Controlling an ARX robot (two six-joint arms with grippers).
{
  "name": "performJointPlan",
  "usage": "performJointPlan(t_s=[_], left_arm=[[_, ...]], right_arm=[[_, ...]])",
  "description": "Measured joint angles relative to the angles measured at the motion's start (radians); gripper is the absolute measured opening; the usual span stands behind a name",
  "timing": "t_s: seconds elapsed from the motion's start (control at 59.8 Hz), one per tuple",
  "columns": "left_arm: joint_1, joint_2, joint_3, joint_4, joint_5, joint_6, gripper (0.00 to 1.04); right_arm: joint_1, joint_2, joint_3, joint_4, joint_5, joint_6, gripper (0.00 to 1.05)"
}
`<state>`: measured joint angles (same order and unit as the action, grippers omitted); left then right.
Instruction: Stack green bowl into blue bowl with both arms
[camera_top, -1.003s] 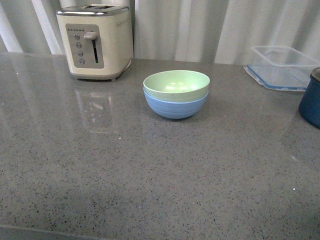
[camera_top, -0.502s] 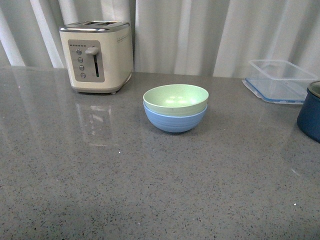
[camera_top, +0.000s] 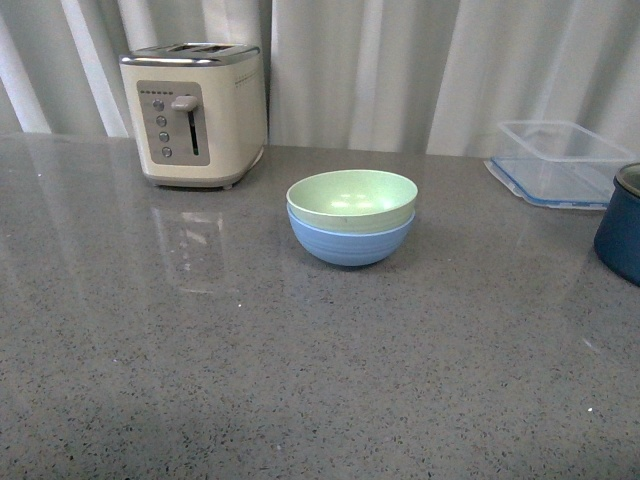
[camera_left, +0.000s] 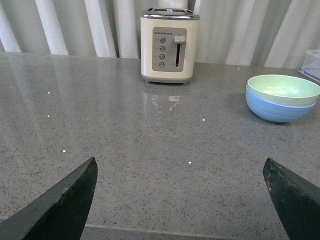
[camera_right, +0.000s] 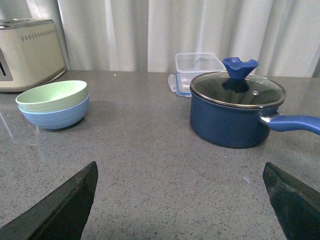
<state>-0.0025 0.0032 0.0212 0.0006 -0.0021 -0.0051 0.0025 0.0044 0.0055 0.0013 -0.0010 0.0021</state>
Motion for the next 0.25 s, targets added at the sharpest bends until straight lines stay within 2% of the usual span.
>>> performJointPlan(t_s=[0.251], left_arm=[[0.0, 0.0, 0.0, 0.0, 0.0, 0.0, 0.98]], right_arm=[[0.0, 0.0, 0.0, 0.0, 0.0, 0.0, 0.95]])
